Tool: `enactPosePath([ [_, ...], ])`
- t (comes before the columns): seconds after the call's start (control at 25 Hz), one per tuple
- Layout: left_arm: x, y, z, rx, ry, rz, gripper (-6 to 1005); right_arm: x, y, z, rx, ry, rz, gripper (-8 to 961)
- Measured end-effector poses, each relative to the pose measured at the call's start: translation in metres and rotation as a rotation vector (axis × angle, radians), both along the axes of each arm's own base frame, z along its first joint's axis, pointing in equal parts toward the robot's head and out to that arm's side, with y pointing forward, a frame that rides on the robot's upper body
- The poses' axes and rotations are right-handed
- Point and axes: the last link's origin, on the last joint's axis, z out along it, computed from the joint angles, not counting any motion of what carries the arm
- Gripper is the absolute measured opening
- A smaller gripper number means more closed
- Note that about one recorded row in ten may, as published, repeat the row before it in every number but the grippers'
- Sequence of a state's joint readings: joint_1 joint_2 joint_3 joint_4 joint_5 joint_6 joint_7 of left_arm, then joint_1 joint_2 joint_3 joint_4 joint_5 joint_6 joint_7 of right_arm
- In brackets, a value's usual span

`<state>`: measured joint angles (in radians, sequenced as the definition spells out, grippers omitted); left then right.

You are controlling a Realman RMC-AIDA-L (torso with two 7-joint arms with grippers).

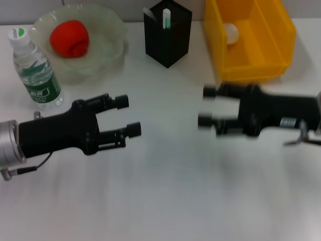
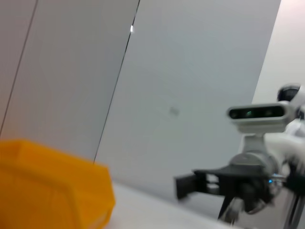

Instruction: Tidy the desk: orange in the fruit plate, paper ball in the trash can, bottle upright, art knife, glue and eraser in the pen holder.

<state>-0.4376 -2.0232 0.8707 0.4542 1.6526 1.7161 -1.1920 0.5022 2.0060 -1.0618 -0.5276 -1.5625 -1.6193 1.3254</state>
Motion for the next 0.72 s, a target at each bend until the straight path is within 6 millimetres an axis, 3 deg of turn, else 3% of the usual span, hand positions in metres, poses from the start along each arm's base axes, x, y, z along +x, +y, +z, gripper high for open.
enactPosePath([
  [0.24, -0.010, -0.001, -0.011, -0.056, 0.109, 0.011, 806, 0.015, -0.014, -0.023, -0.019, -0.131, 0.083, 825],
  [0.72, -0.015, -0.006, -0.022, -0.076, 0.186, -0.036, 806, 0.026, -0.021, -0.026, -0.011, -0.163, 0.079, 825],
])
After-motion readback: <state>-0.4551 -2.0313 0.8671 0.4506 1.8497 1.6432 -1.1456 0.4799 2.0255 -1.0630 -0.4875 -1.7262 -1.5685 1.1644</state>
